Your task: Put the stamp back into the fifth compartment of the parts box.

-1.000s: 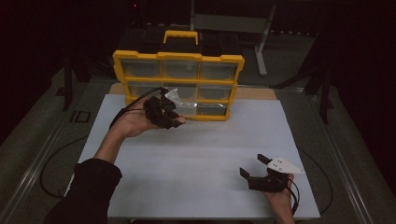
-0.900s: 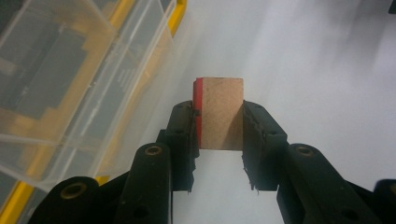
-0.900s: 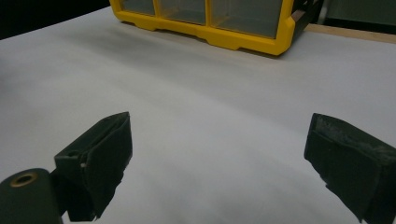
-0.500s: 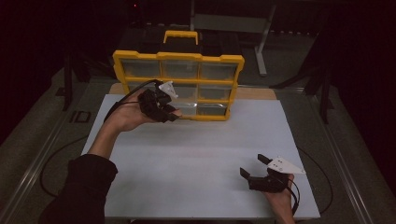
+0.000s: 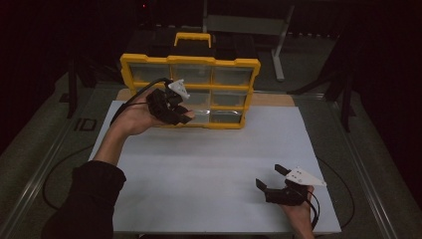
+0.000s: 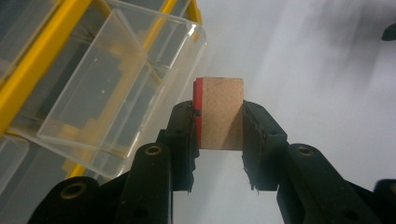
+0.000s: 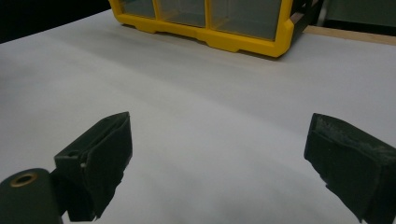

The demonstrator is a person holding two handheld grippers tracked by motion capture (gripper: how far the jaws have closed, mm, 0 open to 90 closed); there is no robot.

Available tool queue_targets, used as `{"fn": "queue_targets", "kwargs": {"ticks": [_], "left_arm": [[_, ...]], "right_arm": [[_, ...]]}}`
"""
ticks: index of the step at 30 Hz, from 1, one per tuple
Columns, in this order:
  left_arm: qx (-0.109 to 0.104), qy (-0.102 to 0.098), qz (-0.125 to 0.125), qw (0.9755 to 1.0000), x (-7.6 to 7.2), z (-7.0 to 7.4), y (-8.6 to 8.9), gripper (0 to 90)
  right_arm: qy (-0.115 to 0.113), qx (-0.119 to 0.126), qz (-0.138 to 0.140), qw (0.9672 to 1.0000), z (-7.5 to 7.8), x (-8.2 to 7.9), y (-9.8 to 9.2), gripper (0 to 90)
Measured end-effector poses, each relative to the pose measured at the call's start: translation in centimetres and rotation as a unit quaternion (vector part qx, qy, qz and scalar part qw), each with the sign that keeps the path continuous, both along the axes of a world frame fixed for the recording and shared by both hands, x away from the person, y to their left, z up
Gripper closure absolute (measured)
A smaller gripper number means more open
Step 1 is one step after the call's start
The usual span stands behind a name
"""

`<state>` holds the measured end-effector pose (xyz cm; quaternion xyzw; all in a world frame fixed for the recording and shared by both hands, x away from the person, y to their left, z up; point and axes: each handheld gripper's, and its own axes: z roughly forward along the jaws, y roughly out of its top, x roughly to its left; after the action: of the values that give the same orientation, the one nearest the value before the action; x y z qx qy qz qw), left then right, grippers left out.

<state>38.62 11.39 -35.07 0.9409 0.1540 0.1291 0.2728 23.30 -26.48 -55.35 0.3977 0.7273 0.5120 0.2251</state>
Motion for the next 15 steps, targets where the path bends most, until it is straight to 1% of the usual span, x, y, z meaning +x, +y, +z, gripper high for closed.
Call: {"fn": "queue_targets", "kwargs": {"ticks": [3,10,12,15], "left_arm": [[-0.006,-0.002,0.002,1.0000,0.1,0.4,0.2,67.0],[-0.005,-0.005,0.009,0.9999,0.4,1.0,0.3,67.1],[-0.006,-0.006,0.015,0.9999,0.7,1.3,0.4,67.0],[0.000,-0.008,0.021,0.9998,1.0,1.6,0.5,67.0]], "right_arm": [[0.001,-0.001,0.001,1.0000,0.0,0.1,0.0,7.6],[0.000,-0.002,0.002,1.0000,0.0,0.1,0.1,7.6],[0.004,0.001,0.003,1.0000,0.0,0.1,0.1,7.6],[0.004,0.003,0.003,1.0000,0.0,0.0,0.1,7.6]]}}
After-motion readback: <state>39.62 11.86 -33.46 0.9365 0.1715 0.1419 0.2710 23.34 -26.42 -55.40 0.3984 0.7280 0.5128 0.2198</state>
